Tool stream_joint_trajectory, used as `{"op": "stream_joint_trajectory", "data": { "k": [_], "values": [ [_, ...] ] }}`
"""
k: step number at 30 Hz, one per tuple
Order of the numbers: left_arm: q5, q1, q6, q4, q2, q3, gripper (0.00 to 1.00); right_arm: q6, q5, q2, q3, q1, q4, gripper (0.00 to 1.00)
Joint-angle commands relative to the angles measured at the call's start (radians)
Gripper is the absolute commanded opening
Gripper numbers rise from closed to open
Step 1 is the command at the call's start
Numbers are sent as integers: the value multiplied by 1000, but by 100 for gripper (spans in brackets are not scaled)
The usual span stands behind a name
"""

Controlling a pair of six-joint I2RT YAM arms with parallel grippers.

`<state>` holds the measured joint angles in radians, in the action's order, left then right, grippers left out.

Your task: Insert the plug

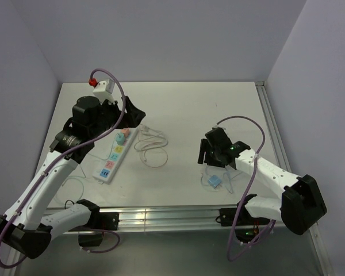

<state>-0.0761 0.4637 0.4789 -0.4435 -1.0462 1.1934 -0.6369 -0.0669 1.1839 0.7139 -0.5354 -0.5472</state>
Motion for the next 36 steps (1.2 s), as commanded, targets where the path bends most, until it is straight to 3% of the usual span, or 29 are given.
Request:
{"op": "stream_joint_trajectory", "data": {
  "k": [1, 13, 19, 21, 22, 23, 24, 26, 30, 31, 32, 36],
  "values": [
    [-194, 0, 83, 95, 8, -5, 99, -46, -71, -15, -13, 6, -39, 71],
    [-113, 13, 174, 114, 80, -61, 100, -109, -100, 149, -45, 5, 118, 63],
    [-195, 12, 171, 74, 29, -34, 99, -129, -180, 213, -30, 6, 157, 52],
    [-232, 12, 170, 77, 25, -37, 99, -133, -171, 252, -33, 11, 193, 43],
    [-241, 13, 167, 80, 23, -38, 95, -136, -165, 269, -27, 14, 197, 40],
    [-248, 13, 165, 80, 20, -38, 91, -138, -162, 293, -22, 14, 207, 23],
    [-238, 13, 165, 77, 15, -37, 88, -147, -162, 295, -21, 15, 216, 13],
    [-225, 13, 158, 39, -7, -25, 87, -144, -143, 254, -43, 15, 277, 0],
    [-214, 12, 112, 84, 5, -52, 73, -147, -68, 108, -45, 15, 334, 0],
    [-205, 15, 112, 124, 21, -99, 60, -147, -48, 65, -27, 15, 332, 0],
    [-197, 15, 113, 162, 56, -126, 55, -153, -37, 48, -2, 14, 311, 0],
    [-183, 64, 104, 409, 118, -265, 54, -243, -53, -13, 142, -11, 247, 0]
  ]
}}
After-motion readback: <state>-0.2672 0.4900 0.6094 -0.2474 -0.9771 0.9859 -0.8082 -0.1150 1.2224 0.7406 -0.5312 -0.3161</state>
